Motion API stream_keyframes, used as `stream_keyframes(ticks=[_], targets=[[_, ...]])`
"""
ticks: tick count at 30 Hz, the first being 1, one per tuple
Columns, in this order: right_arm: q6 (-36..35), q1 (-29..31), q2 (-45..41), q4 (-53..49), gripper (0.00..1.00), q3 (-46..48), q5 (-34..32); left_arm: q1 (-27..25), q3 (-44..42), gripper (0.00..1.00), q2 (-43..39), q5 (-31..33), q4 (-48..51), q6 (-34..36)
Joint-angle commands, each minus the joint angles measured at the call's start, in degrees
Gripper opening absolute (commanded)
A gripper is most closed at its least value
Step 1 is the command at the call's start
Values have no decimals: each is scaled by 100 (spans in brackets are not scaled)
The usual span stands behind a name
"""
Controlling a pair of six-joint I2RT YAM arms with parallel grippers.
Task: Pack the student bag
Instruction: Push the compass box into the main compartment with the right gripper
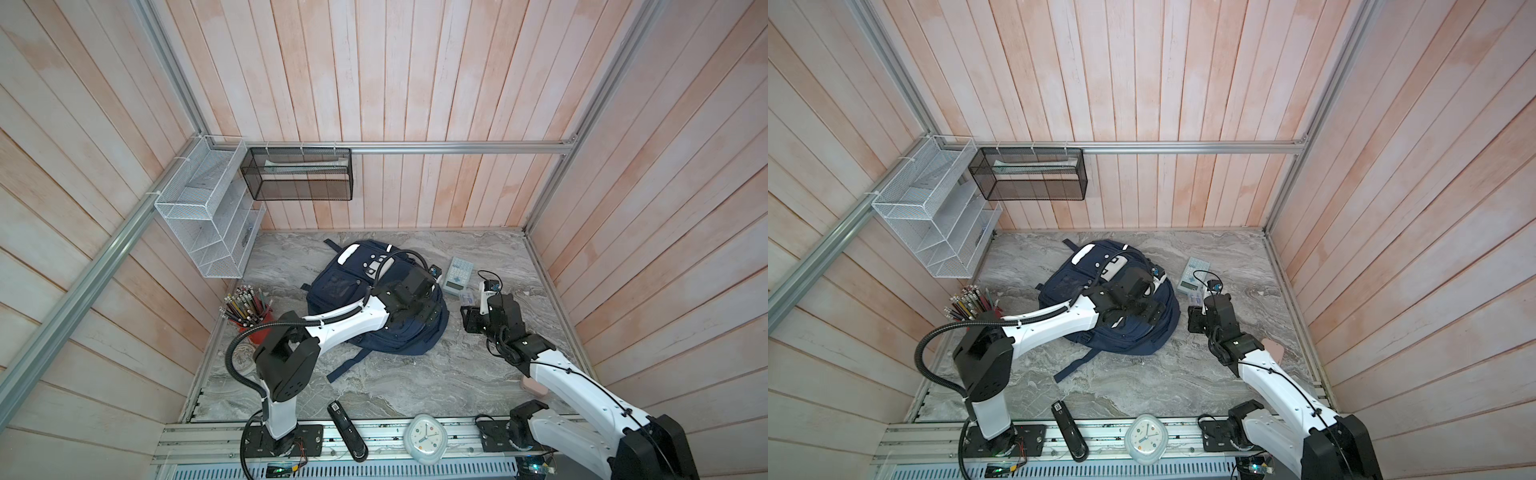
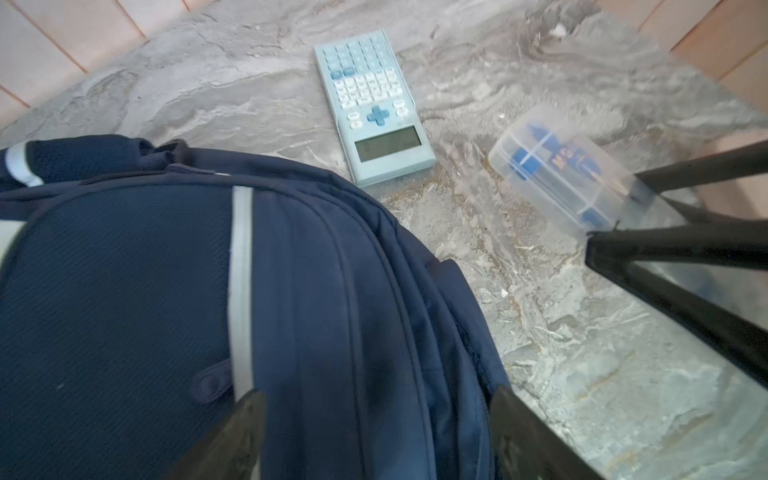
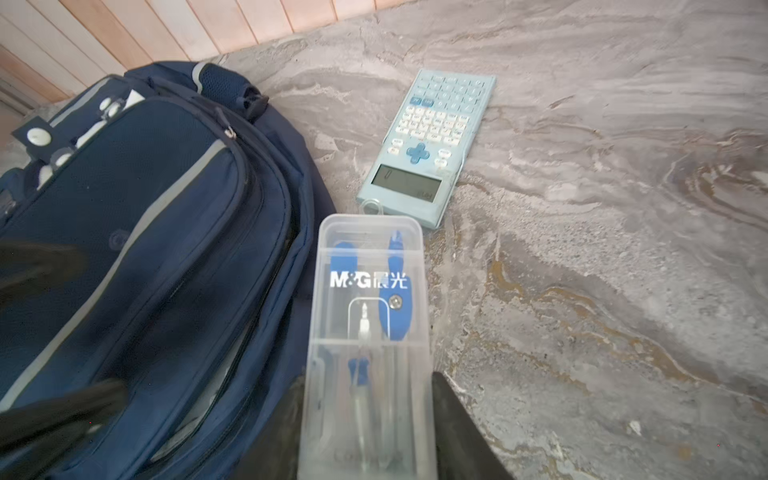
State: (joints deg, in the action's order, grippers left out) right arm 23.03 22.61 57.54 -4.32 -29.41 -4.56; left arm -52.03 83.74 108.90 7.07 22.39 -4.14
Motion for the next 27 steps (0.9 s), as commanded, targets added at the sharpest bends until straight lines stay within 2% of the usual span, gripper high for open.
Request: stream_keyframes(ticks=[1,3,4,5,6,7,9,12,16,19,24,27], targets=[[125,-20,26,159,40,106,252,-43,454,76,514,1049,829,260],[160,-22,15,235,40,150,361,-57,754,70,785,1545,1166,160],[168,-20,20,307,40,193,446,-54,844,51,861,1606,1214,189],[168,-19,23,376,40,235,533,-53,884,23,891,1622,1170,222],[159,-20,36,443,40,266,611,-61,889,6,872,1629,1116,250],[173,-20,55,538,40,319,707,-54,925,0,831,1655,1092,257],[223,-20,98,735,40,398,960,-25,1022,0,676,1671,1131,194],[427,2,225,1223,40,522,1470,176,1083,0,151,1219,1129,62],[633,153,697,1786,40,403,1748,806,795,0,-762,-421,798,-317],[580,323,1208,1997,40,109,1743,1228,480,0,-1172,-1286,473,-607],[589,732,2318,2490,40,-601,1825,1667,149,0,-1446,-2310,120,-1041],[868,941,3286,2586,40,-1171,1664,1758,-2,0,-1485,-2701,-149,-1294]])
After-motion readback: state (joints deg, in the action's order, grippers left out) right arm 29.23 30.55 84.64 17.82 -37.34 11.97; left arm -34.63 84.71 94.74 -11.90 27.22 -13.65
